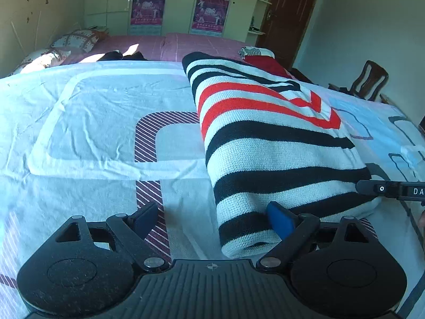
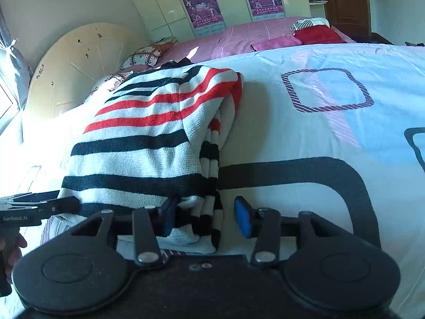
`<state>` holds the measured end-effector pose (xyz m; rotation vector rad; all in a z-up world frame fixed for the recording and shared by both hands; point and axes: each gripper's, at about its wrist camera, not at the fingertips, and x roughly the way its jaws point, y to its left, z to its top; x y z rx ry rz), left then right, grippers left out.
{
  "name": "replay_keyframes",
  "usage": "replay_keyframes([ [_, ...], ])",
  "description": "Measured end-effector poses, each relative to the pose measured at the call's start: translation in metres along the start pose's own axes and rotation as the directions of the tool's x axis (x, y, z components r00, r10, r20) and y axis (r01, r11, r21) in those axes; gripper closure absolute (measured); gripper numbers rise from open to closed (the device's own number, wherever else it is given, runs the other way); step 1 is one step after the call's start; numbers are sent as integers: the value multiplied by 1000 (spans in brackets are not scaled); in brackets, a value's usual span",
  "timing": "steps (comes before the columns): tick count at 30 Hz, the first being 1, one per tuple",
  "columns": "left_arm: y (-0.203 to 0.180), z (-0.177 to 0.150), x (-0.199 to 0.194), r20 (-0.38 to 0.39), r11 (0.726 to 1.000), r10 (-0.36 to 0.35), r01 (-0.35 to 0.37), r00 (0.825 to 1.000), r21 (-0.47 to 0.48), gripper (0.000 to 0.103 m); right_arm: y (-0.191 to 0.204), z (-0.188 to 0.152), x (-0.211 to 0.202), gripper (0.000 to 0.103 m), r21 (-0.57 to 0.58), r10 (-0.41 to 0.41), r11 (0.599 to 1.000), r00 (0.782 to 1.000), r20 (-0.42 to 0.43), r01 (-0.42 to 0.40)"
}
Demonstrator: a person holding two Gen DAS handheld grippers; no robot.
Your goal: Fold small clothes
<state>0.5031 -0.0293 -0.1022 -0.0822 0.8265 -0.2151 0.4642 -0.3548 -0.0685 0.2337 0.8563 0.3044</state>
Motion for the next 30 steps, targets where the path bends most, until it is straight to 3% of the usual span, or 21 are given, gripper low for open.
replay_keyframes([
  [4,-3,1,0,-3,1000,17,-17,1000,10,15,-3,-1,-2,58,-6,16,1000,1000,-9,-16],
  [8,-4,4,-2,0,1000,17,-17,1000,13,14,-10,1,-1,49,20,40,999,999,-16,-40],
  [14,14,18,-7,44,994,-72,76,996,-77,15,-36,9,-21,49,145,146,977,985,91,-158],
  [17,32,24,6,53,954,-206,213,977,-211,15,-49,12,-17,48,209,187,956,977,103,-205],
  [20,44,29,22,62,906,-296,301,953,-299,15,-57,13,-11,42,243,213,941,970,117,-235],
  [23,47,32,35,61,871,-345,343,937,-351,15,-62,13,-5,41,278,250,921,961,118,-274],
  [26,49,34,46,55,842,-384,374,922,-390,15,-62,16,1,51,274,276,915,955,105,-295],
  [29,52,35,57,45,820,-420,400,907,-410,15,-67,24,9,44,303,316,893,943,108,-334],
  [30,54,37,59,45,814,-431,410,901,-411,15,-69,27,12,36,311,321,887,940,113,-340],
])
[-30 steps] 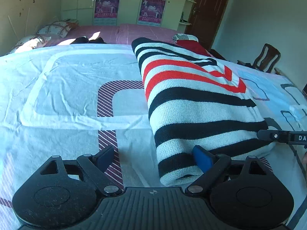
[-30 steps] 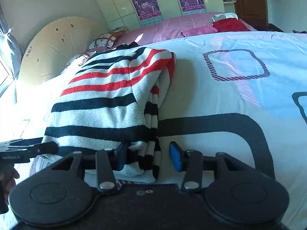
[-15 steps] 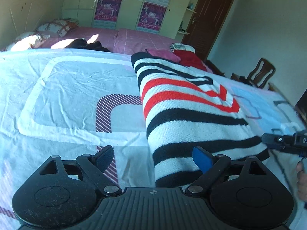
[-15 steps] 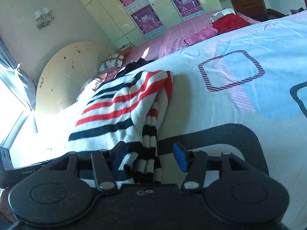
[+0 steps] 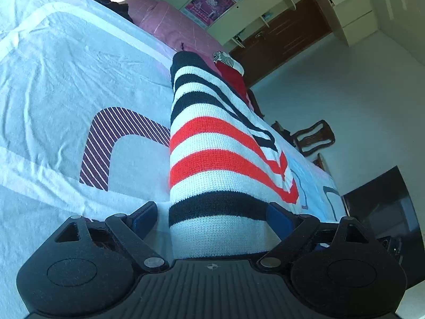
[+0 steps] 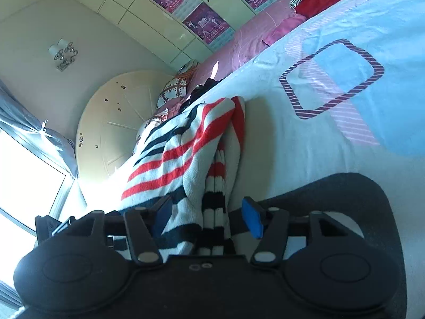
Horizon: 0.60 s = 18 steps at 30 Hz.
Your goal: Fold small clothes
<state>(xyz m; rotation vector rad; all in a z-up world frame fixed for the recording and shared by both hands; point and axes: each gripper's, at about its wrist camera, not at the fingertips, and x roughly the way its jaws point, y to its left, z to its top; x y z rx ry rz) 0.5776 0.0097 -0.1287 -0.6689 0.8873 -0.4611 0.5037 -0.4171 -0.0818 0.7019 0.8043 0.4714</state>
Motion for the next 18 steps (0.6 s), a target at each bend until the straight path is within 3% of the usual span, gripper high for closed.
replay_keyframes([
  [2,4,5,1,-6,1000,-11,11,1000,-6,15,-4,7,7,31,24,15,1000,1000,-8,-15],
  [6,8,14,0,-4,1000,4,-4,1000,-1,15,-11,14,22,32,56,34,998,998,-47,-31],
  [13,2,28,14,-97,996,-6,14,995,86,15,-12,16,38,35,65,57,997,995,-85,-51],
  [18,4,37,26,-137,994,-56,68,989,86,15,-8,19,46,36,44,64,997,994,-93,-60],
])
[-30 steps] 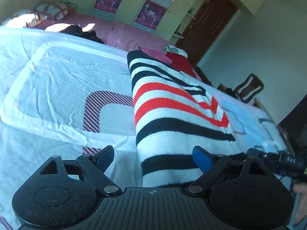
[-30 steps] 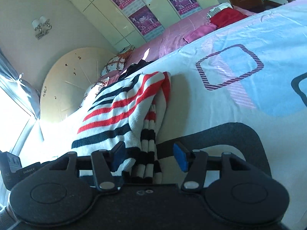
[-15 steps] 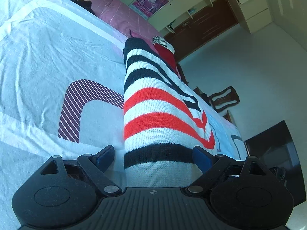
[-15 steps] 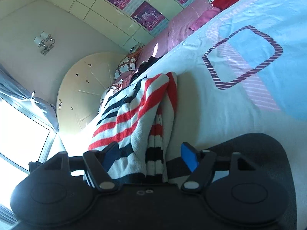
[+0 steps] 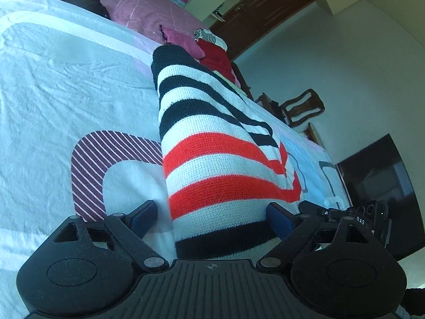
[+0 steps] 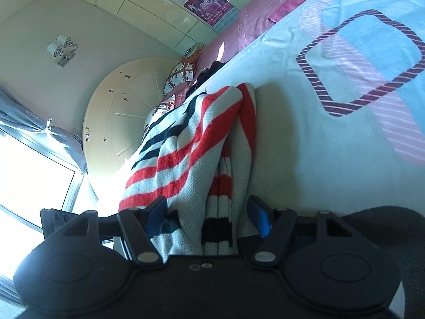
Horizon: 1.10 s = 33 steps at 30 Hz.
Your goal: Fold small clothes
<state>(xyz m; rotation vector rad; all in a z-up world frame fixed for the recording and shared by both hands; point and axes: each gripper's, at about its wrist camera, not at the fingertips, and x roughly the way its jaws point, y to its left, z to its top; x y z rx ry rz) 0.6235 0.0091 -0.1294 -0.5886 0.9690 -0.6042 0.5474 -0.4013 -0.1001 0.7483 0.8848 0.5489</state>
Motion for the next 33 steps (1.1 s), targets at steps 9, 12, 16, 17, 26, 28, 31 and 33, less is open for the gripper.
replay_keyframes([
  [9,16,-6,3,-16,989,-136,134,991,-63,29,-6,6,-2,44,-35,29,999,998,-47,-30],
  [12,15,-1,8,-18,987,-147,146,989,-64,29,-7,6,-1,44,-44,33,998,998,-50,-35],
  [16,6,7,22,-26,989,-140,138,990,-50,29,2,8,14,44,-71,31,997,999,-39,-34],
  [17,6,7,23,-25,989,-139,137,990,-52,29,4,8,15,44,-78,31,996,999,-37,-33],
  [26,-7,2,28,-6,995,-95,94,996,-39,29,1,12,15,47,-94,38,995,998,-59,-44],
  [28,-12,0,28,9,997,-72,72,997,-19,30,9,12,21,47,-128,11,992,999,-54,-17],
  [31,-11,-5,27,20,998,-68,68,997,-16,33,10,11,12,53,-139,-14,990,997,-77,3],
  [33,-8,-6,28,25,997,-75,76,997,-25,33,7,8,-6,50,-124,-38,992,996,-76,28],
])
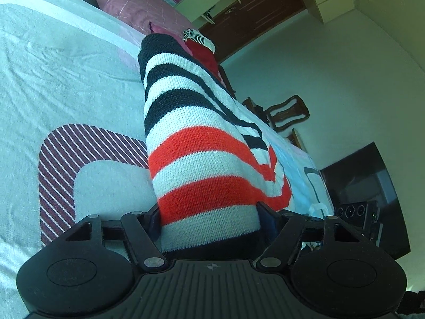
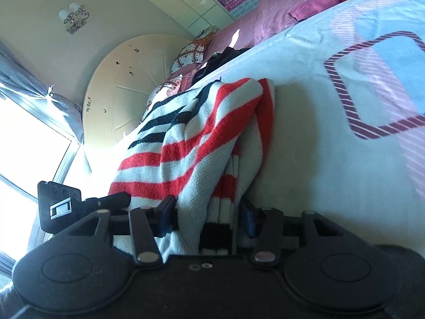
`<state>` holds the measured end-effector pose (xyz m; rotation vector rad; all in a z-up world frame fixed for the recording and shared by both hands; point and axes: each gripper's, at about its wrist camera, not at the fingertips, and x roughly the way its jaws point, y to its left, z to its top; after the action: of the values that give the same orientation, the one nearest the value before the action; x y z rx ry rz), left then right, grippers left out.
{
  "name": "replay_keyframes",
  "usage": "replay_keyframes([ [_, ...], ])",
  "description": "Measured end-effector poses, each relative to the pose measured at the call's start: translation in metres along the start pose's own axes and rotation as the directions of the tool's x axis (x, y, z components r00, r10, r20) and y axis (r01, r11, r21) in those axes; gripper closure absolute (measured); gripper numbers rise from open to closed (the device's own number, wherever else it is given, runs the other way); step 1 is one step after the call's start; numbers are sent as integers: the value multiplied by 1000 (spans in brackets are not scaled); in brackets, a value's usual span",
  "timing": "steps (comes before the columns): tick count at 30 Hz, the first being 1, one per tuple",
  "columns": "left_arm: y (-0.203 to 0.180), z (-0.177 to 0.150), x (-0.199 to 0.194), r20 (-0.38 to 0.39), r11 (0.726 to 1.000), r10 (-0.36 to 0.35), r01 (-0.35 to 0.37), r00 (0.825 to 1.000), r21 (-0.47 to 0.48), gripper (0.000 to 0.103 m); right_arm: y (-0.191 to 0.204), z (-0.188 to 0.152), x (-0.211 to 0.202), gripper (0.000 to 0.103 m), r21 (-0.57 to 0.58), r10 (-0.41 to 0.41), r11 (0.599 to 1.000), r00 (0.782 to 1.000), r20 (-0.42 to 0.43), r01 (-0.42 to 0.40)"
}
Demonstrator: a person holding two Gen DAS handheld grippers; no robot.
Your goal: Fold small clothes
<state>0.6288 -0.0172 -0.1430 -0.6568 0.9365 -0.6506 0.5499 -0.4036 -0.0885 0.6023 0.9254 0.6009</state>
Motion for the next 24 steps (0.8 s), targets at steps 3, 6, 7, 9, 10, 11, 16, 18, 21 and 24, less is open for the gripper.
replay_keyframes([
  [3,1,0,1,6,1000,-5,5,1000,3,33,-3,-6,-19,35,30,-29,999,1000,-2,29],
  [6,3,0,0,12,1000,-7,7,1000,3,33,-10,-2,-10,27,88,19,996,1000,8,-20],
  [7,5,0,-2,13,1000,-6,6,1000,2,33,-10,4,0,25,111,40,993,999,13,-41],
  [9,7,0,-6,13,1000,-2,2,1000,-3,33,-6,13,16,26,112,65,992,998,13,-66],
  [10,6,0,-6,12,1000,3,-3,1000,-4,33,-3,16,24,32,98,61,993,998,8,-62],
  [11,5,0,-5,12,1000,9,-9,1000,-5,33,1,18,32,33,73,54,996,999,9,-54],
  [16,-9,-6,-2,41,997,65,-67,997,34,35,3,12,30,55,-3,28,1000,999,38,-28],
  [18,-17,-10,0,68,994,98,-102,993,51,35,-3,10,27,60,10,47,999,998,49,-48],
  [21,-20,-14,1,103,991,125,-128,987,25,41,1,8,27,60,-16,29,999,998,57,-28],
  [24,-27,-16,-4,124,989,141,-144,982,23,50,9,5,24,66,-48,21,999,997,74,-17],
])
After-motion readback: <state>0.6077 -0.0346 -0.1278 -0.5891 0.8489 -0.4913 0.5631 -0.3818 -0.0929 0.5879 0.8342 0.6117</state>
